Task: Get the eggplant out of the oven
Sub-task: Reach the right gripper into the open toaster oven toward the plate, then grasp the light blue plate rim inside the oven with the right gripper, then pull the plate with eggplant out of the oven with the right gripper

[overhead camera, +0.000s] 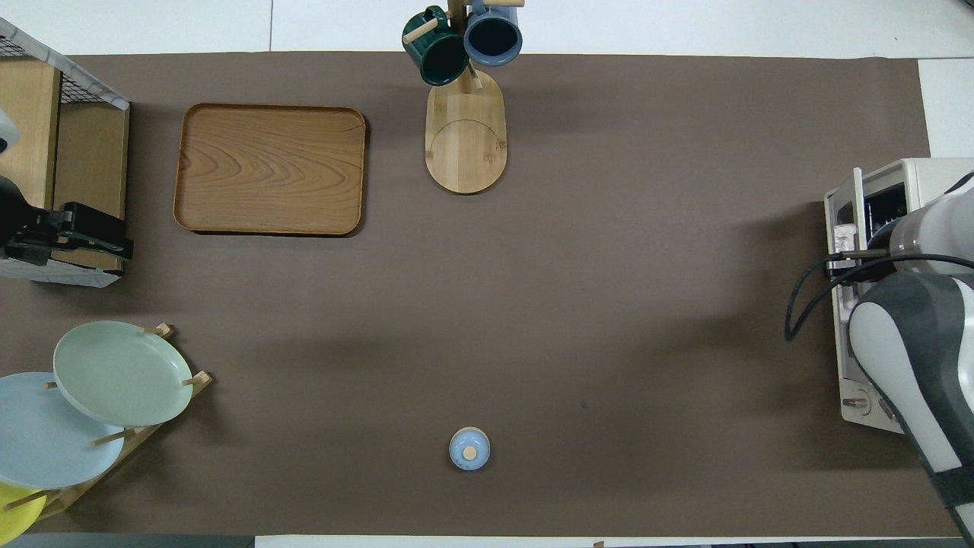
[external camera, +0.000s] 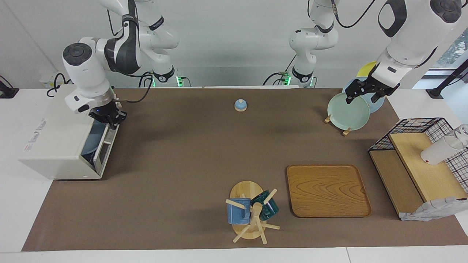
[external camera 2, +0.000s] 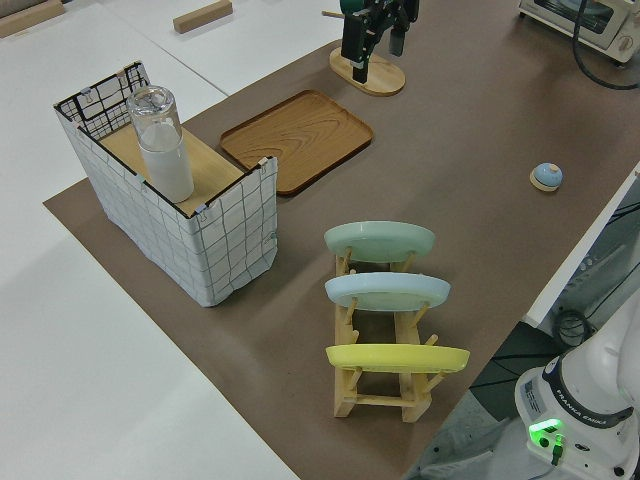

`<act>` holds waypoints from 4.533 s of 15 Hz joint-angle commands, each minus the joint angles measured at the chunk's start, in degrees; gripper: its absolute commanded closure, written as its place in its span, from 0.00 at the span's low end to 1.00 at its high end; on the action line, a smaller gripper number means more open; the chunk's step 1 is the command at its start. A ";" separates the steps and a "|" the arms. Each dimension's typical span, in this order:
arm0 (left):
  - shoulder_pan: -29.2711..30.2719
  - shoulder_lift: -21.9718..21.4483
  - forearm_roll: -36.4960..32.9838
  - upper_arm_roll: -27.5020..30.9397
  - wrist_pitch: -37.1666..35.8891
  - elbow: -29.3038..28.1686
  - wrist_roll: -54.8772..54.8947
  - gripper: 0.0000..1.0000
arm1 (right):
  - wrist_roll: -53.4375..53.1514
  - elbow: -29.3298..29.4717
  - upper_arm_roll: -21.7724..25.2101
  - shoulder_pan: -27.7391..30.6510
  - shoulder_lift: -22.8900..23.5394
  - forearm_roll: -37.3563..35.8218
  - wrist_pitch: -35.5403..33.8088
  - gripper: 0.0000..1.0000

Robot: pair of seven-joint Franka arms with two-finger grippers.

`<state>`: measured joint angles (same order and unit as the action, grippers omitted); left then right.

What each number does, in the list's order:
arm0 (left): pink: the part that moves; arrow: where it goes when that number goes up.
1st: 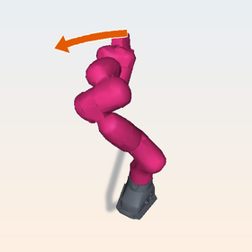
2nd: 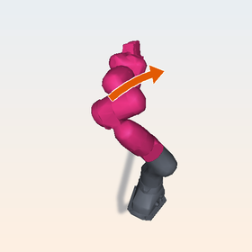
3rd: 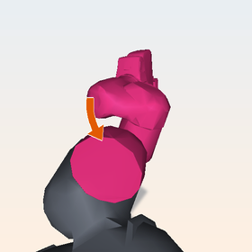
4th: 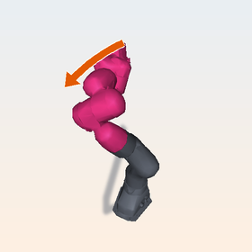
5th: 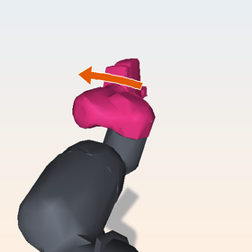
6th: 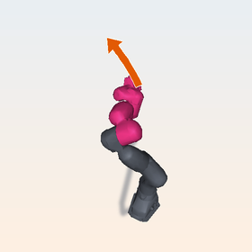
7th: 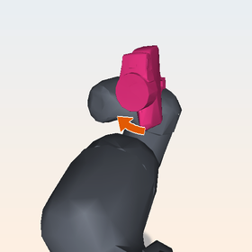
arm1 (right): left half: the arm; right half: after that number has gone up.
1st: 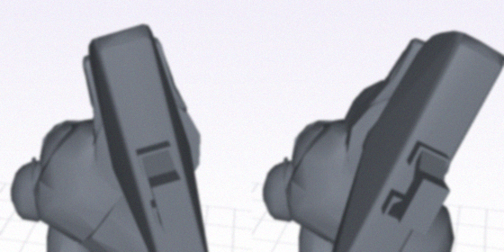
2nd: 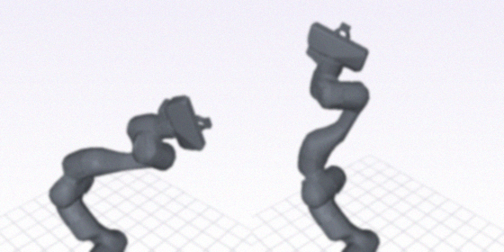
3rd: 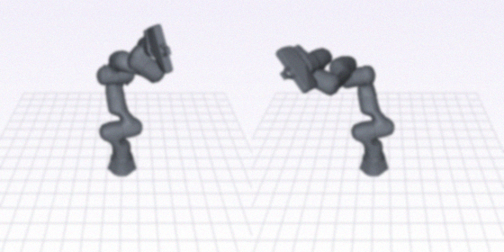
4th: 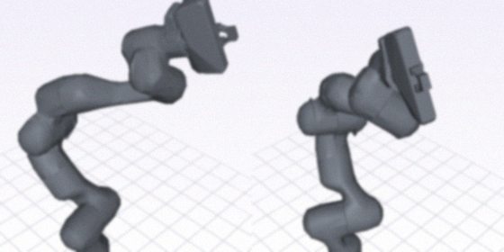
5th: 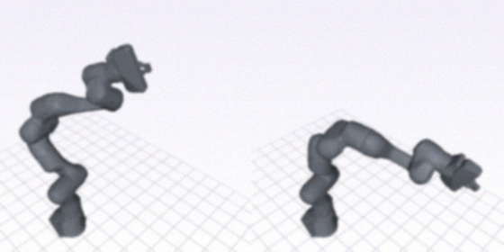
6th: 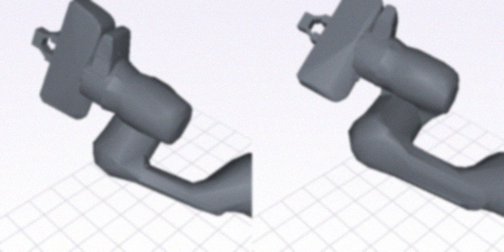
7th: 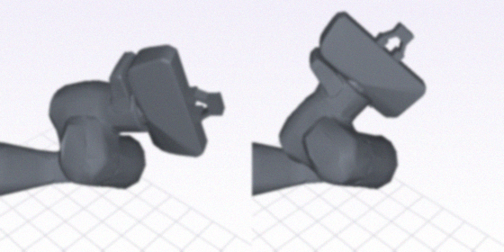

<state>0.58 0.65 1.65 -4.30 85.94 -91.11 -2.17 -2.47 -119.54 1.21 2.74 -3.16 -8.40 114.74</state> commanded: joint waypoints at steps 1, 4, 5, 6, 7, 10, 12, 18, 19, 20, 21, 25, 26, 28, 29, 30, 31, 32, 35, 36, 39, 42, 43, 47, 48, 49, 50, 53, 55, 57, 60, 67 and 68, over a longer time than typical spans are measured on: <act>0.73 -0.65 -0.51 -0.36 0.64 -0.38 1.03 0.00 | -0.43 -2.53 0.02 0.07 2.89 1.71 7.41 1.00; 0.73 -0.65 -0.51 -0.36 0.37 -0.47 0.33 0.00 | -0.43 -3.68 -0.07 -0.28 6.23 3.20 13.56 1.00; 0.73 -0.65 -0.51 -0.36 0.37 -0.47 0.33 0.00 | -0.43 -4.55 -0.07 -0.46 6.50 3.65 15.41 1.00; 0.73 -0.65 -0.51 -0.36 0.46 -0.38 0.15 0.00 | -0.43 -5.08 -0.07 -0.98 7.02 3.82 16.82 1.00; 0.73 -0.65 -0.51 -0.36 0.55 -0.38 0.06 0.00 | -0.34 -5.09 -0.07 -1.16 8.60 3.83 18.14 1.00; 0.73 -0.65 -0.51 -0.36 0.46 -0.47 0.06 0.00 | -0.78 -5.09 -0.33 -1.77 12.20 3.91 21.14 1.00; 0.56 -0.65 -0.51 -0.27 0.55 -0.56 0.15 0.00 | -1.66 -5.00 -0.24 -2.65 13.88 5.40 22.89 1.00; 0.65 -0.65 -0.51 -0.36 0.90 -0.47 0.15 0.00 | -6.82 -4.30 -0.68 -7.29 15.47 6.64 23.87 1.00; 0.65 -0.65 -0.51 -0.36 1.51 -0.47 0.15 0.00 | -7.63 -2.82 -0.68 -8.01 15.47 6.64 23.00 1.00; 0.65 -0.65 -0.51 -0.27 1.86 -0.47 0.15 0.00 | -7.98 -1.41 -0.68 -8.28 15.47 6.64 21.25 1.00; 0.65 -0.65 -0.51 -0.27 1.95 -0.47 0.06 0.00 | -8.16 0.08 -0.77 -8.37 15.38 6.64 19.23 0.99; 0.65 -0.65 -0.51 -0.27 2.04 -0.47 0.06 0.00 | -7.73 3.08 -0.51 -8.54 11.96 4.28 10.62 0.45; 0.65 -0.65 -0.51 -0.36 2.04 -0.47 0.15 0.00 | -7.72 3.95 -0.42 -8.28 11.08 1.74 7.20 0.45; 0.65 -0.65 -0.51 -0.27 2.04 -0.47 0.06 0.00 | -7.72 4.14 -0.33 -7.41 8.97 -2.57 3.75 0.45; 0.65 -0.65 -0.51 -0.36 2.13 -0.47 0.06 0.00 | -7.64 4.31 -0.33 -6.53 8.53 -3.11 2.35 0.44; 0.65 -0.65 -0.51 -0.36 2.13 -0.47 0.06 0.00 | -7.37 4.31 -0.33 -5.57 8.35 -3.20 1.38 0.43; 0.65 -0.56 -0.51 -0.36 2.13 -0.47 0.06 0.00 | -7.02 3.88 -0.33 -4.42 8.26 -3.21 1.37 0.43; 0.65 -0.65 -0.51 -0.36 2.39 -0.47 0.06 0.00 | -6.58 2.74 -0.42 -3.46 7.74 -3.21 1.97 0.43; 0.65 -0.56 -0.51 -0.36 2.92 -0.47 0.06 0.00 | -3.52 0.71 -0.42 -0.83 7.12 -3.21 2.42 0.43; 0.65 -0.56 -0.51 -0.36 2.92 -0.47 -0.02 0.00 | -3.16 -0.07 -0.42 -0.37 6.94 -3.21 3.55 0.43; 0.65 -0.56 -0.51 -0.27 3.01 -0.47 0.06 0.00 | -3.24 -6.13 -0.33 0.15 5.45 -3.21 11.97 0.48; 0.65 -0.56 -0.51 -0.27 3.10 -0.47 -0.02 0.00 | -0.71 -6.23 -0.42 0.25 5.36 -3.21 12.26 1.00; 0.65 -0.56 -0.51 -0.27 3.10 -0.47 0.06 0.00 | 1.31 -6.15 -0.33 -0.02 5.36 -3.21 12.09 1.00; 0.65 -0.56 -0.51 -0.36 3.10 -0.47 0.15 0.00 | 0.64 1.82 -0.51 -7.46 6.58 -7.06 0.70 1.00; 0.73 -0.56 -0.51 -0.36 3.10 -0.56 0.24 0.00 | -2.51 6.12 -0.51 -10.97 7.81 -7.25 -3.95 1.00; 0.73 -0.56 -0.51 -0.36 3.18 -0.56 0.24 0.00 | -5.41 8.68 -0.51 -13.88 8.34 -7.42 -6.87 1.00; 0.73 -0.56 -0.51 -0.36 3.18 -0.56 0.24 0.00 | -7.70 10.10 -0.51 -17.65 8.61 -8.12 -8.64 1.00; 0.65 -0.56 -0.51 -0.36 4.06 -0.56 0.15 0.00 | -14.72 11.61 -0.86 -26.09 9.14 -7.78 -9.27 1.00; 0.73 -0.47 -0.51 -0.36 4.68 -0.56 0.15 0.00 | -21.05 14.66 -0.94 -31.63 10.97 -7.25 -9.61 1.00; 0.73 -0.47 -0.51 -0.36 4.77 -0.64 0.24 0.00 | -27.81 23.42 -1.12 -37.96 18.76 -5.50 -11.10 1.00; 0.65 -0.56 -0.51 -0.36 5.12 -0.91 0.15 0.00 | -37.58 38.65 -1.21 -43.07 32.22 -5.14 -13.41 1.00; 0.82 -0.56 -0.15 -0.27 6.52 -1.08 0.06 0.00 | -50.60 39.82 -4.11 -48.88 38.05 1.10 -0.22 1.00; 0.82 -0.56 -0.15 -0.27 6.61 -1.08 -0.11 0.00 | -50.70 39.74 -4.11 -48.89 38.06 1.27 -0.04 1.00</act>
<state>0.63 0.65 1.65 -4.27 91.14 -91.20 -2.20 -51.40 -81.50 -2.73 -45.76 33.88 -7.98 114.60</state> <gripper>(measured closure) 0.000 0.974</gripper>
